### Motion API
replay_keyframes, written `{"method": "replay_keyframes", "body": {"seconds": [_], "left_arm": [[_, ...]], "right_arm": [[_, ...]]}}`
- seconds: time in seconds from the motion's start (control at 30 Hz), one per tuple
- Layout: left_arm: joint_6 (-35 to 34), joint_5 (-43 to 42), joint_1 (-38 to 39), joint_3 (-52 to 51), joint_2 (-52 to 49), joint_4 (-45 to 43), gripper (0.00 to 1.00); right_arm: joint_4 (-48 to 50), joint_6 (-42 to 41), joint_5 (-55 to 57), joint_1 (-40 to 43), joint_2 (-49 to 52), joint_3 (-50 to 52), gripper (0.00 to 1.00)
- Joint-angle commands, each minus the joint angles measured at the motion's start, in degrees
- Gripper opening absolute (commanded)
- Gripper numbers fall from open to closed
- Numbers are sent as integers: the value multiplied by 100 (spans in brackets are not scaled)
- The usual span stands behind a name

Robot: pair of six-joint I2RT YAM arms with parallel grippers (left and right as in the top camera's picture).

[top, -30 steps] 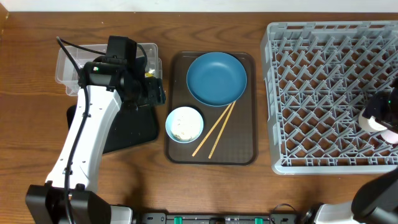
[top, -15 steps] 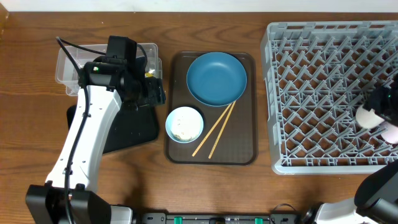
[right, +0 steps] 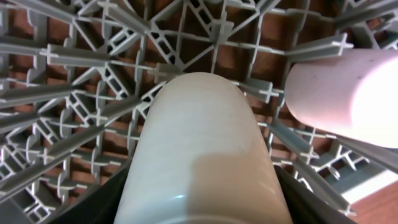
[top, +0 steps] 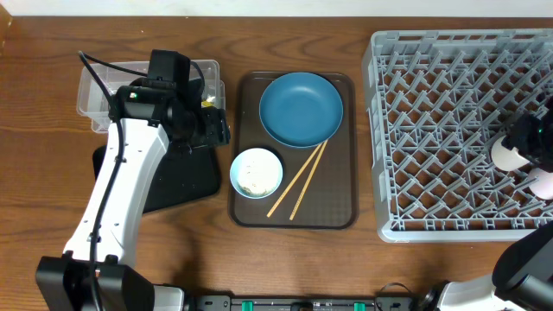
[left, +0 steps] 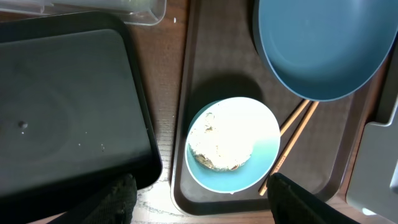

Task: Sort waste into correct bins and load items into the dishwasher rack
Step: 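Carry the white cup with right gripper and place it in the rack, then reach left gripper down toward the light-blue bowl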

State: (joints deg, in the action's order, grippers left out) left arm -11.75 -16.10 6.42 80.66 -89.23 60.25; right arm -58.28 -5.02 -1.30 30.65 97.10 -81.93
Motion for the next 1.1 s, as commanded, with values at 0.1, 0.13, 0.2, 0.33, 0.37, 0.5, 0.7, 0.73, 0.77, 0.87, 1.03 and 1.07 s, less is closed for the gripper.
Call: {"method": "replay_keyframes", "body": {"seconds": [0.1, 0.13, 0.2, 0.33, 0.37, 0.5, 0.7, 0.73, 0.77, 0.87, 1.03, 1.07], "left_arm": [[79, 74, -17, 13, 52, 35, 70], [76, 74, -17, 13, 52, 35, 70], [79, 74, -17, 13, 52, 35, 70], [76, 74, -17, 13, 52, 35, 70], [76, 74, -17, 13, 52, 35, 70], [79, 72, -17, 13, 52, 39, 71], [79, 74, 44, 13, 52, 37, 71], [79, 74, 72, 13, 50, 37, 71], [79, 74, 122, 13, 50, 33, 71], [79, 76, 297, 13, 50, -26, 71], [76, 76, 695, 11, 28, -219, 71], [76, 79, 763, 11, 9, -254, 71]], "right_arm": [[269, -72, 39, 2, 2, 588, 47], [278, -72, 39, 4, 2, 625, 54], [280, -74, 37, 2, 2, 636, 61], [280, -72, -94, 2, -2, 608, 70], [271, -72, -177, 2, -2, 579, 72], [166, -74, -376, 2, -13, 339, 75], [-422, -72, -839, 0, -13, -308, 77], [-461, -68, -973, -4, -13, -350, 77], [-498, -39, -1161, -26, -13, -385, 77], [-577, 155, -1657, -160, -24, -391, 75], [-651, 256, -1733, -603, -24, -391, 75], [-647, 256, -1735, -704, -24, -391, 75]]}}
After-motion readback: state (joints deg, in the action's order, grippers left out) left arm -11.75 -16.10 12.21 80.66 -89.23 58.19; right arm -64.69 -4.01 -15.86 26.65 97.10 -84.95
